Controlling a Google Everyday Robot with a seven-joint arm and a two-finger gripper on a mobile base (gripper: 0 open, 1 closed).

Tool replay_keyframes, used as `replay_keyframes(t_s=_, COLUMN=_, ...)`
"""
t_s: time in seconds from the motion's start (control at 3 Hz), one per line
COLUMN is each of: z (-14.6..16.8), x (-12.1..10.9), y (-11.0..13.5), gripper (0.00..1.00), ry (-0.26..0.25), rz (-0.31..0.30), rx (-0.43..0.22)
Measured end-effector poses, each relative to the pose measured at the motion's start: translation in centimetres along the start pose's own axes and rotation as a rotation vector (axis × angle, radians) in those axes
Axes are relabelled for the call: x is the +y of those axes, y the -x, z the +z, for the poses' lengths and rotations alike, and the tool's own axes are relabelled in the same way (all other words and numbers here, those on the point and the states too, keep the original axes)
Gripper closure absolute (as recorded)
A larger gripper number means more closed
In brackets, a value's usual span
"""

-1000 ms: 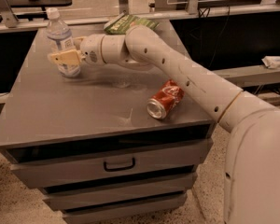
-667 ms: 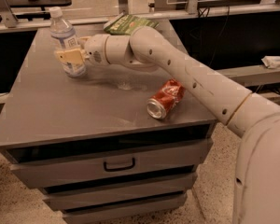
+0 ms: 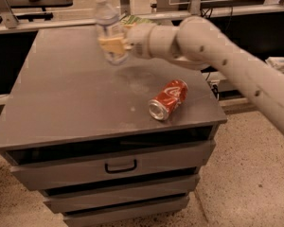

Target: Move blue plastic bottle near green jalapeno chip bag

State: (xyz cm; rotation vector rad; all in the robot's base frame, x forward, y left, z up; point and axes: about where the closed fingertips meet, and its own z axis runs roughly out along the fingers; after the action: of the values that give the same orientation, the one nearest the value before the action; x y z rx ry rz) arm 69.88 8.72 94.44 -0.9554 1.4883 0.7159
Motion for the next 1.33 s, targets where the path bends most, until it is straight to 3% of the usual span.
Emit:
replay_keyframes(t_s=0.33, z=-3.6, x=-2.3, y=-0.4, gripper=1.00, ry=-0.062, rz=0.004, rx=0.005)
replay_keyframes(t_s=0.67, z=-3.6, x=-2.3, y=-0.4, gripper=1.00, ry=-0.062, rz=0.004, rx=0.005)
replay_keyframes(t_s=1.0, z=-4.4, x=-3.9, y=-0.1, gripper=1.00, ry=-0.092, rz=-0.025, rx=0.011)
replay_keyframes(t_s=1.33, z=-7.3, x=-10.5, y=0.4, gripper=1.00, ry=-0.179, rz=-0.069, rx=-0.010)
